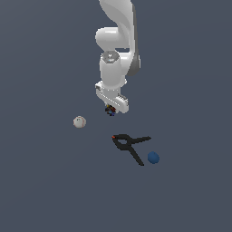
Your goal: Pick up a designated object from a clutter of objects.
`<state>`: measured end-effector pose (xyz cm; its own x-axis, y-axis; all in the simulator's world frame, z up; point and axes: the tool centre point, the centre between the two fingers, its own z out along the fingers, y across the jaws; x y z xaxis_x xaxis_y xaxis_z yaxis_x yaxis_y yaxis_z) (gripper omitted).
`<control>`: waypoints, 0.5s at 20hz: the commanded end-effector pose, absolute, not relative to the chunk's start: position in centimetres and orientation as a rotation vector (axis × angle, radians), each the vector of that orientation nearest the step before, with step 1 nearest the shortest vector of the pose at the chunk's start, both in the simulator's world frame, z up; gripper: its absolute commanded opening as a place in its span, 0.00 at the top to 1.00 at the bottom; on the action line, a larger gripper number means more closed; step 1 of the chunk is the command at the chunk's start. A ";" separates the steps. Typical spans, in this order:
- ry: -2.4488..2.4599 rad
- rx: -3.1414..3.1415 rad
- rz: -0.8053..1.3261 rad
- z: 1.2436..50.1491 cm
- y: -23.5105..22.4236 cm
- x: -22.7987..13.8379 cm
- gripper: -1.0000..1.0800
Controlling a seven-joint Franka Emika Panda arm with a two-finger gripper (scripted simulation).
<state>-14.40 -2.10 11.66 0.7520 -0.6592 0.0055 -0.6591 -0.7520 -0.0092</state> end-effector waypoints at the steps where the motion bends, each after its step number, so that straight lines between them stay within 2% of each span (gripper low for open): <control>1: 1.103 -2.933 -0.014 13.6 -3.5 -14.3 1.00; 10: 1.104 -2.933 -0.009 20.5 -8.9 -13.8 1.00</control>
